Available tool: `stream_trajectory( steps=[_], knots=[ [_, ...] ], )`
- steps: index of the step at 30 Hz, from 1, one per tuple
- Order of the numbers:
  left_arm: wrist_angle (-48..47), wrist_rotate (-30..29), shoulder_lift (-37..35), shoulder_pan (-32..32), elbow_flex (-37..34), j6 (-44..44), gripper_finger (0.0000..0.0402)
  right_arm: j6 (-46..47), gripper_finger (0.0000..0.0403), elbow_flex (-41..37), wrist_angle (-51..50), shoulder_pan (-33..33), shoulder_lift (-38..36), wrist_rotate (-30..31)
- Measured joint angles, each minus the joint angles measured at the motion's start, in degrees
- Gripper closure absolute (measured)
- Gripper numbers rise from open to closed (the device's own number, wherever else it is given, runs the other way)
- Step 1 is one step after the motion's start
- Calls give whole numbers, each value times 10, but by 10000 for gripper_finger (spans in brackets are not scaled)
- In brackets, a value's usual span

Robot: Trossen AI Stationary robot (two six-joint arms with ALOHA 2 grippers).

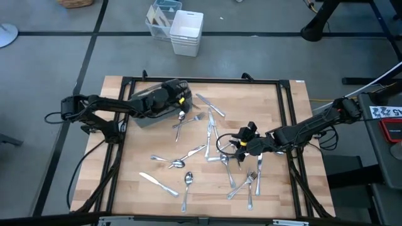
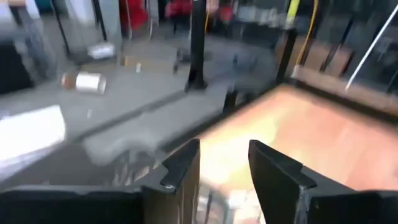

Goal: Sort silverware
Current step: Put the silver spoon into the silverware rack, then put the silver fork into the silverware rack

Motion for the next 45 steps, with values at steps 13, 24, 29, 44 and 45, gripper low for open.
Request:
stream_trajectory(
  steps=[13, 24, 29, 44, 45],
  knots=[
    [-18, -2, -31, -43, 0, -20, 272, -167, 270, 0, -74, -94, 0, -61],
    [-184, 5, -156, -112, 1, -74, 272, -355, 270, 0, -74, -184, 16, -195],
    [-318, 5, -222, -150, 1, -135, 272, -373, 270, 0, -75, -212, 55, -274],
    [-403, 4, -272, -227, 1, -171, 273, -375, 270, 0, -73, -210, 148, -324],
    [-406, 4, -272, -231, 1, -177, 273, -378, 270, 0, -73, -210, 154, -324]
  ],
)
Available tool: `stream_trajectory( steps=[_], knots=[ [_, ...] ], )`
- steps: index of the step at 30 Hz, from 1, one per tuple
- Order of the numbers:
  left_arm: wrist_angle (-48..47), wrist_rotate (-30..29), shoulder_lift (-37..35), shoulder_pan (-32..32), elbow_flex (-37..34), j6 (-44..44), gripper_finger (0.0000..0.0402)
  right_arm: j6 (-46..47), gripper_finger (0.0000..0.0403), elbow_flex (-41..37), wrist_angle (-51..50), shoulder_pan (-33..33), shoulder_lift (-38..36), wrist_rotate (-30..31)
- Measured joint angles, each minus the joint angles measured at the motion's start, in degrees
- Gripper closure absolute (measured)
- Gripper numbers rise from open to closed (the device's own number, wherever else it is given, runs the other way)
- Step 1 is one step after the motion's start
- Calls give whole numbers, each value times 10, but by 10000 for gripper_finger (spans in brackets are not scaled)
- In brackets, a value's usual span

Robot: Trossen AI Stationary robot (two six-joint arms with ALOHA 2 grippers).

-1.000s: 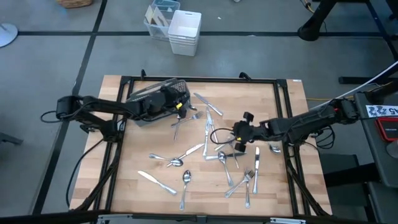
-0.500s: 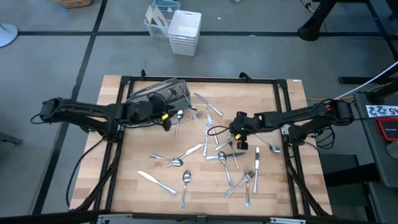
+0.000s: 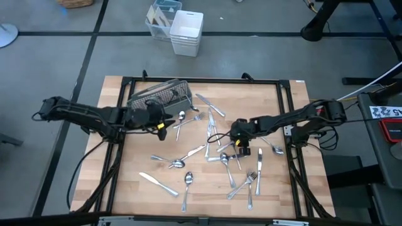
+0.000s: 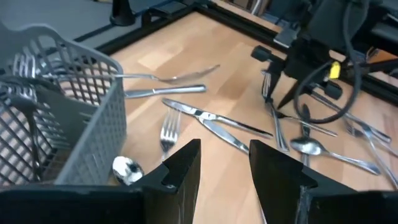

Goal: Sort silverware
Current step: Put the silver fork into the silverware rack

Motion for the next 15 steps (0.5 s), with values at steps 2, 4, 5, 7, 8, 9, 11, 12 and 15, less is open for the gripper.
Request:
stream_trajectory(
  steps=[2, 4, 5, 7, 8, 9, 11, 12, 15],
  knots=[
    [-9, 0, 0, -7, 0, -11, 273, -6, 270, 2, 2, 0, 11, 0],
    [-8, 0, 0, -14, 0, -18, 273, -6, 273, 3, 2, 0, 20, 0],
    [-8, -1, 0, -18, 0, -20, 273, -6, 277, 3, 2, 0, 24, 0],
    [-8, -1, 0, -24, 0, -21, 273, -6, 292, 3, 2, 0, 25, -1],
    [-8, -1, 0, -27, 0, -21, 273, -6, 303, 3, 2, 0, 25, -1],
    [-8, -1, 0, -31, 0, -22, 273, -6, 316, 3, 0, 0, 25, -1],
    [-8, -1, 0, -38, 0, -22, 273, -6, 345, 10, -11, 1, 24, -5],
    [-8, -1, 0, -42, 0, -22, 273, -8, 361, 16, -21, 1, 24, -6],
    [-8, -1, -3, -55, 0, -19, 273, -7, 391, 40, -64, 0, 27, -1]
  ],
)
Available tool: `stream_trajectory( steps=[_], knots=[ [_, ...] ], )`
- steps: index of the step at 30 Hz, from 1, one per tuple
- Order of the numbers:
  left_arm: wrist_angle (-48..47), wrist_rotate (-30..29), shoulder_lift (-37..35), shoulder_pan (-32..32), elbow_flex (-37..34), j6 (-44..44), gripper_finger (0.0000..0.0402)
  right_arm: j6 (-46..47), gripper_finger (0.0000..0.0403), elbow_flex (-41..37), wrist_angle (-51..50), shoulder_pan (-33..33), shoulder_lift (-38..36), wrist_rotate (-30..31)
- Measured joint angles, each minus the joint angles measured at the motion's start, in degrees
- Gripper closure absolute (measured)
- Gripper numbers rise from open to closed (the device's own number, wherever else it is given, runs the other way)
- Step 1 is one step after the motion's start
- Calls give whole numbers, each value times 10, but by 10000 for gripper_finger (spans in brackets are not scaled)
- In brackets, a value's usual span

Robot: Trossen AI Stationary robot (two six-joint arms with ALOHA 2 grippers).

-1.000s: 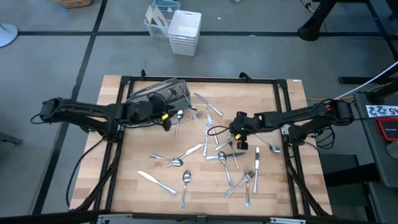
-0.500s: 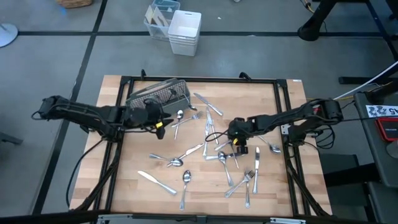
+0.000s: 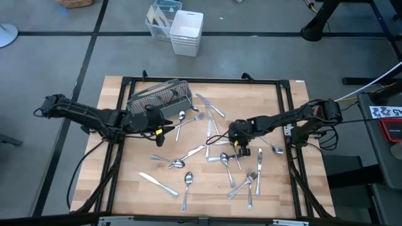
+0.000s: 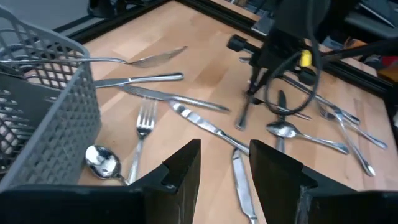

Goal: Sort silverware
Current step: Put the silver fork into the silverware rack

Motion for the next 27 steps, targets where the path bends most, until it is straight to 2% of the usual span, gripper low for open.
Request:
stream_trajectory(
  steps=[5, 11, 14, 20, 27],
  knots=[
    [-1, -25, -26, -26, 0, 1, 273, 1, 373, 51, -88, 0, 1, 15],
    [-53, -70, -88, -76, 0, -17, 273, 15, 394, 140, -225, 0, 0, 45],
    [-85, -104, -114, -107, 0, -36, 273, 16, 390, 201, -298, 0, 0, 76],
    [-157, -190, -145, -176, 0, -84, 273, -38, 389, 335, -352, 0, 0, 194],
    [-209, -265, -146, -247, 0, -153, 273, -253, 391, 463, -281, 0, 31, 361]
  ],
)
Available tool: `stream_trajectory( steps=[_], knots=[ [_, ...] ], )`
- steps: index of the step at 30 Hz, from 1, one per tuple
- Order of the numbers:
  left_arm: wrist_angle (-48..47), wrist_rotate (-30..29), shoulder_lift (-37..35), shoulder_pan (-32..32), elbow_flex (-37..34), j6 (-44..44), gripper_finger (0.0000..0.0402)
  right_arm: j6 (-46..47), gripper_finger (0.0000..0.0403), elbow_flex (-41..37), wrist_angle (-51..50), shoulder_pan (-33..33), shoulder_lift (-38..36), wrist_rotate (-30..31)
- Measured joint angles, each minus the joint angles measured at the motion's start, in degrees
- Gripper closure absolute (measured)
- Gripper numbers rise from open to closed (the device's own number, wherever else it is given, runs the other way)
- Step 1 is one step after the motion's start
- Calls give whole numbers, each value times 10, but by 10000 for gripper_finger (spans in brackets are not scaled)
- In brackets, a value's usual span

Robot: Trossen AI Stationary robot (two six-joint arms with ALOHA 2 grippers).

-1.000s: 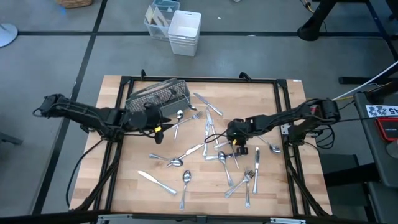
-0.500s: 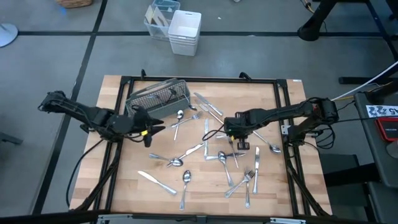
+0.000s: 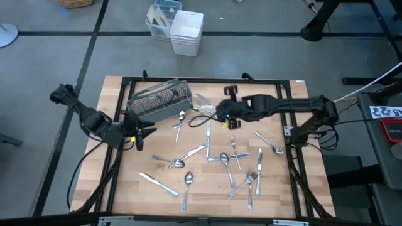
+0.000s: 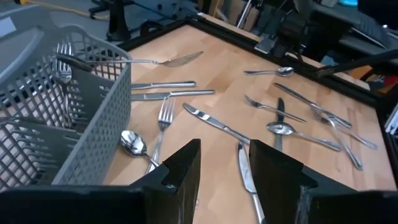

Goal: Sort silverware
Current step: Put the silver fork into the silverware rack

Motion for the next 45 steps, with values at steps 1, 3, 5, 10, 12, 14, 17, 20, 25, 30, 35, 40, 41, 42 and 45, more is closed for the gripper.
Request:
stream_trajectory(
  steps=[1, 3, 5, 10, 12, 14, 17, 20, 25, 30, 35, 40, 41, 42, 45],
  knots=[
    [-1, -9, 1, -8, 0, -6, 273, -44, 391, 14, 22, 0, 9, 21],
    [-1, -24, 1, -24, 0, -11, 273, -138, 391, 37, 68, 0, 30, 57],
    [0, -36, 2, -37, 0, -14, 273, -238, 391, 54, 120, -1, 55, 90],
    [9, -59, 3, -62, -6, -15, 273, -520, 389, 73, 265, -1, 125, 158],
    [10, -66, 3, -68, -14, -22, 273, -635, 388, 73, 325, -3, 155, 182],
    [10, -70, 4, -72, -25, -37, 273, -733, 388, 73, 391, -6, 180, 189],
    [7, -73, 5, -74, -41, -62, 273, -849, 388, 73, 509, -15, 217, 194],
    [12, -78, 7, -74, -54, -78, 273, -934, 387, 73, 614, -29, 244, 195],
    [9, -83, 7, -75, -75, -101, 273, -976, 387, 73, 638, -57, 265, 180],
    [9, -84, 7, -76, -87, -118, 273, -980, 387, 72, 637, -65, 275, 140],
    [10, -86, 7, -76, -94, -119, 273, -987, 387, 72, 650, -60, 281, 83],
    [9, -87, 7, -75, -102, -119, 273, -994, 387, 73, 620, -61, 284, 31],
    [10, -87, 7, -75, -104, -119, 273, -997, 387, 73, 616, -61, 287, 21],
    [10, -87, 7, -75, -105, -120, 273, -1002, 387, 73, 612, -62, 289, 17],
    [11, -87, 7, -75, -106, -123, 273, -1030, 387, 73, 621, -62, 302, 11]
  ],
)
